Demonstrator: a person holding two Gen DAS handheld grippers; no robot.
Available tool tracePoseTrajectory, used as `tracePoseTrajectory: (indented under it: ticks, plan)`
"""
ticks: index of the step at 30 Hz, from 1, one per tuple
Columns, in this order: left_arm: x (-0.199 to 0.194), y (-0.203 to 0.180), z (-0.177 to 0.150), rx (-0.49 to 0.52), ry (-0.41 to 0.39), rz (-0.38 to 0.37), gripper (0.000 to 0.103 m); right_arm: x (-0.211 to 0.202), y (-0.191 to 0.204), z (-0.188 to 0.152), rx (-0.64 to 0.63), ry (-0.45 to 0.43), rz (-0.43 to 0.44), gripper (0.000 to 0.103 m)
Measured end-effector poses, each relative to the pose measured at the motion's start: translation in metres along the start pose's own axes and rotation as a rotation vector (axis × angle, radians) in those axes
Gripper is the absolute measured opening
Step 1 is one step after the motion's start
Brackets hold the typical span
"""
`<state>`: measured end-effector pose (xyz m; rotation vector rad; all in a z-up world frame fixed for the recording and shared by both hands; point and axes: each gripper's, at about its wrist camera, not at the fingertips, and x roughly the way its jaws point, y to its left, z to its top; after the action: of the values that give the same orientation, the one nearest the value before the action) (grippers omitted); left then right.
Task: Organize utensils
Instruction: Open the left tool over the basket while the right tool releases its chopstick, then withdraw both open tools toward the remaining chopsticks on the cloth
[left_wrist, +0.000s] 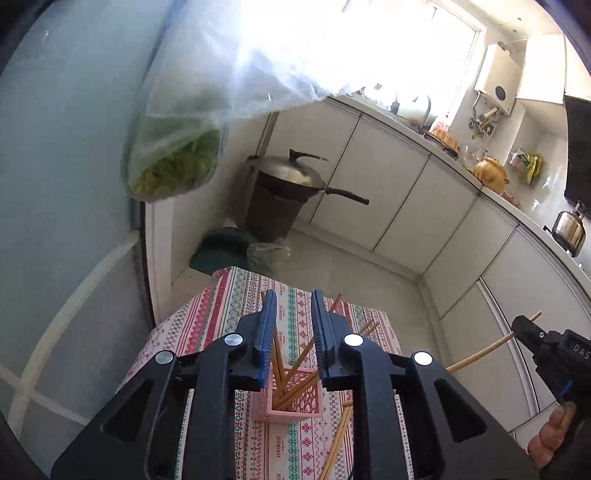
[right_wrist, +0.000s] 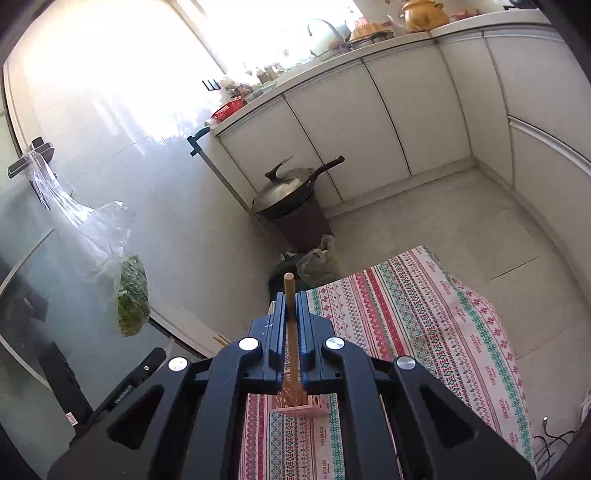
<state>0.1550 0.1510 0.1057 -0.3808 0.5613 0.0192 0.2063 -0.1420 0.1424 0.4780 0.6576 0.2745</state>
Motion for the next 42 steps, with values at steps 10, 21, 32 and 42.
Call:
tracePoseTrajectory:
  ticks: [10, 21, 32, 42]
  plan:
    - [-0.018, 0.011, 0.008, -0.022, -0.006, 0.002, 0.029, 0.031, 0.022, -0.009, -0.011, 0.037, 0.003, 0.006]
    - [0.002, 0.002, -0.004, 0.026, 0.059, 0.002, 0.03, 0.101, 0.023, -0.034, 0.013, 0.144, 0.005, 0.018]
    - [-0.005, -0.037, -0.024, 0.162, 0.023, 0.048, 0.043, 0.052, 0.046, -0.052, -0.247, 0.008, -0.128, 0.03]
    - [-0.005, -0.048, -0.045, 0.204, 0.028, 0.087, 0.059, 0.031, 0.04, -0.07, -0.332, -0.021, -0.198, 0.049]
